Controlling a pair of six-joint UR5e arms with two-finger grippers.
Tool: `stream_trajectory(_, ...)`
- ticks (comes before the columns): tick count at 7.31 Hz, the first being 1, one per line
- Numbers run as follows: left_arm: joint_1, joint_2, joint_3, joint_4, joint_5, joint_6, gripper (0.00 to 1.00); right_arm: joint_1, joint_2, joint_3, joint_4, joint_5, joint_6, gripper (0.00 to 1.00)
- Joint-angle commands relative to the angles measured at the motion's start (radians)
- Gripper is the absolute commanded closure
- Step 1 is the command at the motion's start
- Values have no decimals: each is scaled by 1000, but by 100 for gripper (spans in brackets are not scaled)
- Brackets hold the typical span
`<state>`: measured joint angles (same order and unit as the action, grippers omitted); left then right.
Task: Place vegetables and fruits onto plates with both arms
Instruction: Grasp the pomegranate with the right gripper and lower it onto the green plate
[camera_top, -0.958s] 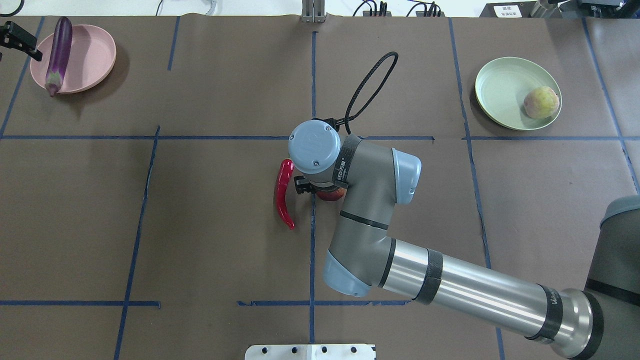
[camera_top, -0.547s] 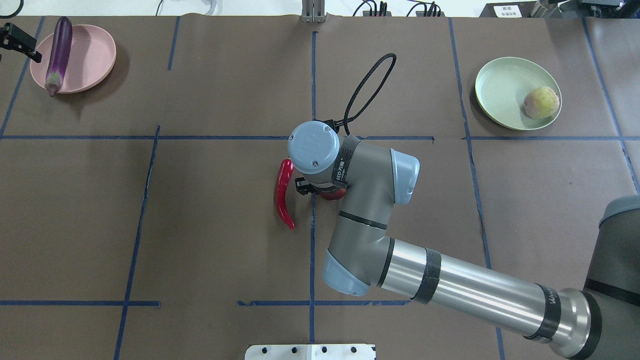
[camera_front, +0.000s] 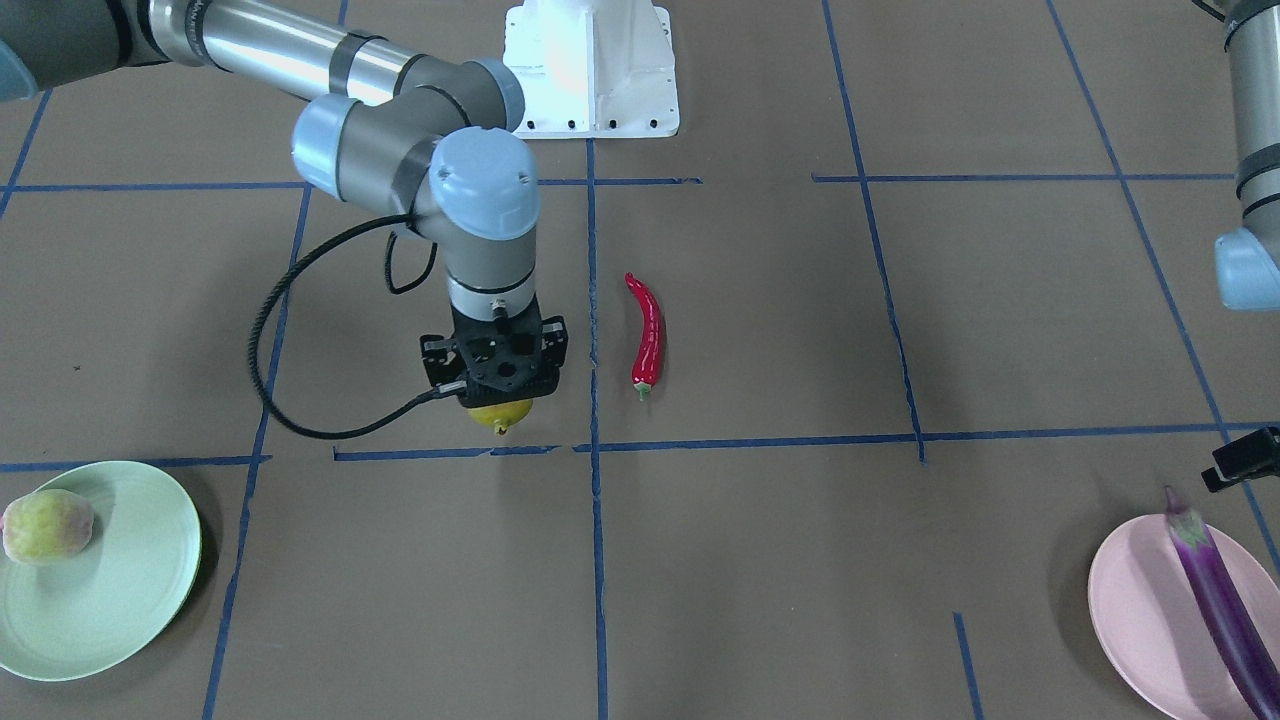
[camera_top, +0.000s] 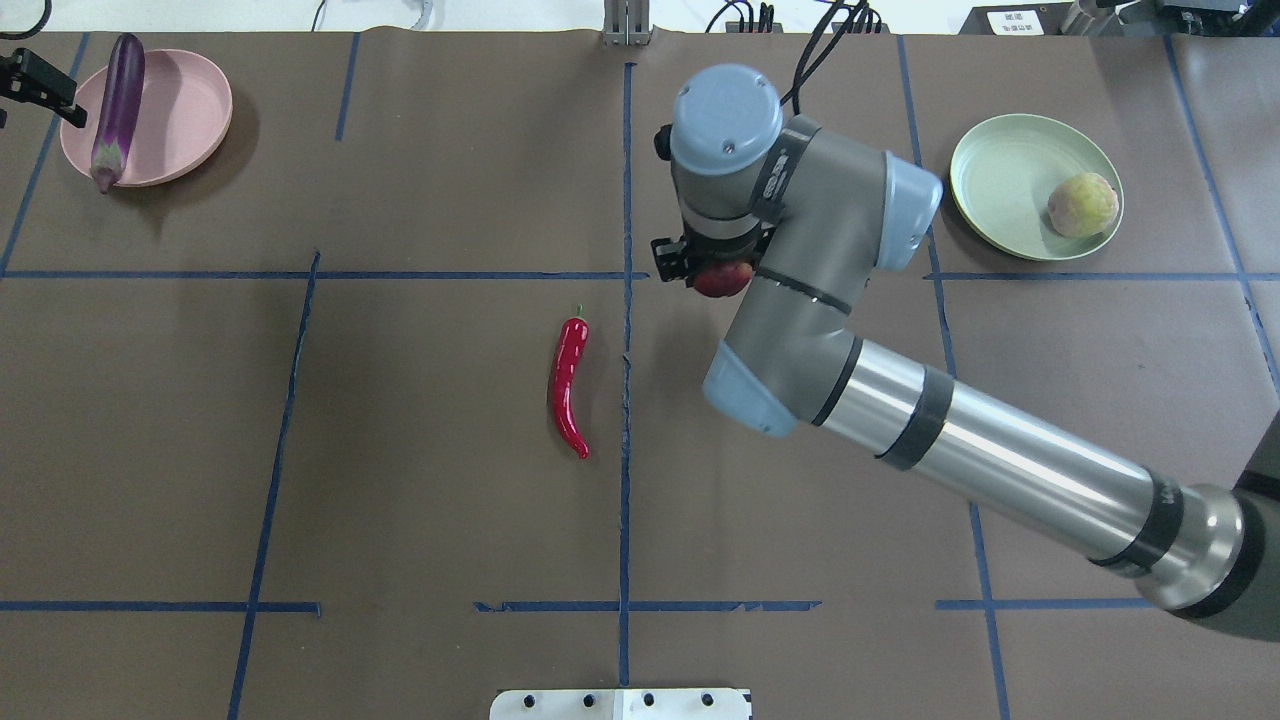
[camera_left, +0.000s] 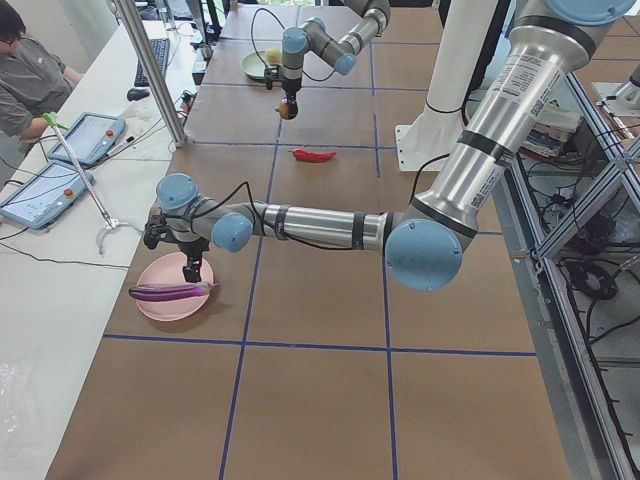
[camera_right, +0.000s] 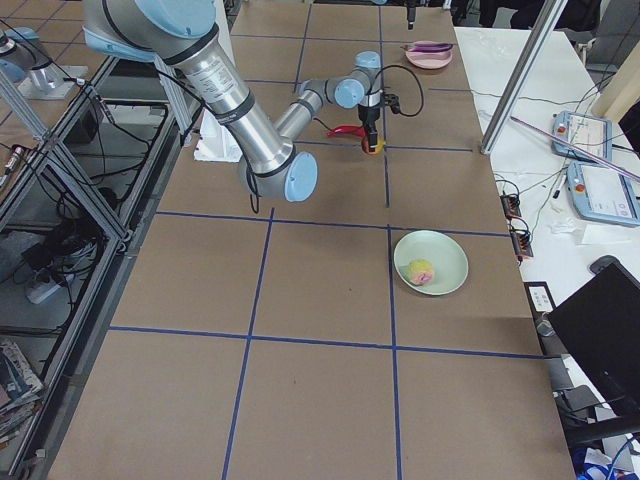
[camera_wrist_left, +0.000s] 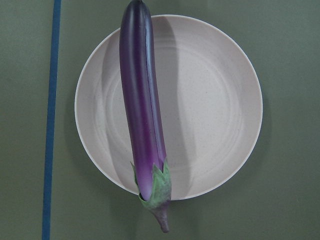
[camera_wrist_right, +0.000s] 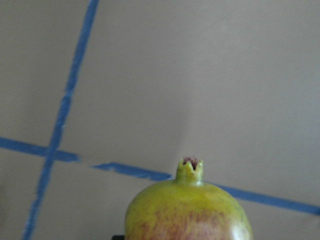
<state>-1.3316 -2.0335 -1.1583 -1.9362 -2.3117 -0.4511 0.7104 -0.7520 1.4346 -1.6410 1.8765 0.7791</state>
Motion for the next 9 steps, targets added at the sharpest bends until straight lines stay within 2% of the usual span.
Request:
stream_trajectory(1,9,-1,-1,-1,0,-1,0,215,-90,-38,6,108,-363,93)
stream_trajectory(2,12,-1,-3,-1,0,-1,0,277,-124,-69,7,121,-482,92)
stream_trajectory(3,14,-1,-9,-1,0,0,0,334,-171,-133,112,156,-570,92)
stream_trajectory(4,14,-1,-11,-3,0,2,0,366,-212,-237,277,208,-590,92)
stream_trajectory(5,15,-1,-15,-3,0,3,0,369,-217,-332,384,211,-606,89)
stream_trajectory(6,15,-1,-18,-3,2,3,0,365,-214,-370,397,211,-604,57)
stream_trajectory(7,14,2,-18,-3,2,3,0,365,-216,-368,397,211,-604,1)
stream_trajectory(9,23,-1,-23,-1,3,2,0,371,-205,-361,386,222,-540,0)
